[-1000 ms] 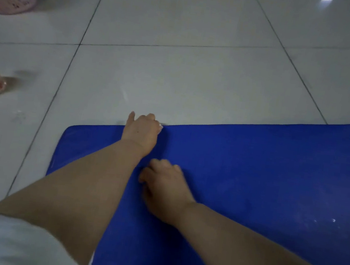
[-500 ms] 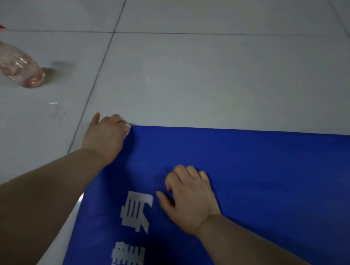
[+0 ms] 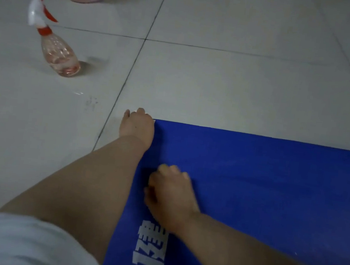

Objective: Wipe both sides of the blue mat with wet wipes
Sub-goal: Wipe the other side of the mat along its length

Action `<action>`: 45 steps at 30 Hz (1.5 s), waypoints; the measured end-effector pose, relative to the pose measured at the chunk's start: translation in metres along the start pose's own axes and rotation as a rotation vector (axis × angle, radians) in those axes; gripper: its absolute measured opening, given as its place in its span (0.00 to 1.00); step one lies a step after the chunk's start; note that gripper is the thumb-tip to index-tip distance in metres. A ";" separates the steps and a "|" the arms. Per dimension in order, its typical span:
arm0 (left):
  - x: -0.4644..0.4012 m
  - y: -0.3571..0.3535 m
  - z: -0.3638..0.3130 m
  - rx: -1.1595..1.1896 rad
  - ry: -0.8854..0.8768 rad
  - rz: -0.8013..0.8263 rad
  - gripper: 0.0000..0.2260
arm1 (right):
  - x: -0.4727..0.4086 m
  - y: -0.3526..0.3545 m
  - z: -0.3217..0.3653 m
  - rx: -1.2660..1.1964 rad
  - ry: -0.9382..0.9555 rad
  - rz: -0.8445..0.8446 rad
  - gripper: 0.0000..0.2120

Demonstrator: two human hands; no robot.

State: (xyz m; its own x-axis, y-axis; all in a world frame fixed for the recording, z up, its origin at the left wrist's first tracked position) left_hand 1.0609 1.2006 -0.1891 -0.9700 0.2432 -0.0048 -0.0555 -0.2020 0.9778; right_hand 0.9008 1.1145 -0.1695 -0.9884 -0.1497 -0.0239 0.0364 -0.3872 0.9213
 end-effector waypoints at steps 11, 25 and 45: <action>0.089 -0.010 0.043 0.199 -0.006 -0.148 0.18 | 0.001 -0.032 0.011 0.002 -0.004 -0.013 0.12; 0.239 -0.016 0.045 0.196 0.066 -0.010 0.05 | -0.006 -0.022 0.034 0.122 -0.121 0.279 0.15; 0.459 -0.019 0.039 0.281 0.440 -0.334 0.16 | 0.153 -0.047 0.095 -0.050 0.133 0.272 0.13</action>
State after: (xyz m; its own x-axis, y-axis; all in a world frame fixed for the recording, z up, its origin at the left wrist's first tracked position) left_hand 0.6262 1.3529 -0.2016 -0.9209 -0.1756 -0.3480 -0.3670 0.0893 0.9259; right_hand 0.7335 1.1961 -0.1792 -0.9138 -0.3700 0.1673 0.3072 -0.3605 0.8807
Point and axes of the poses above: each hand's wrist, its own x-axis away from the middle knuckle, its own y-axis out of the back of the hand, z = x × y, the point moved 2 cm from there along -x, towards the middle knuckle, and after that the axes turned 10 degrees about -z, right-handed, at the moved point
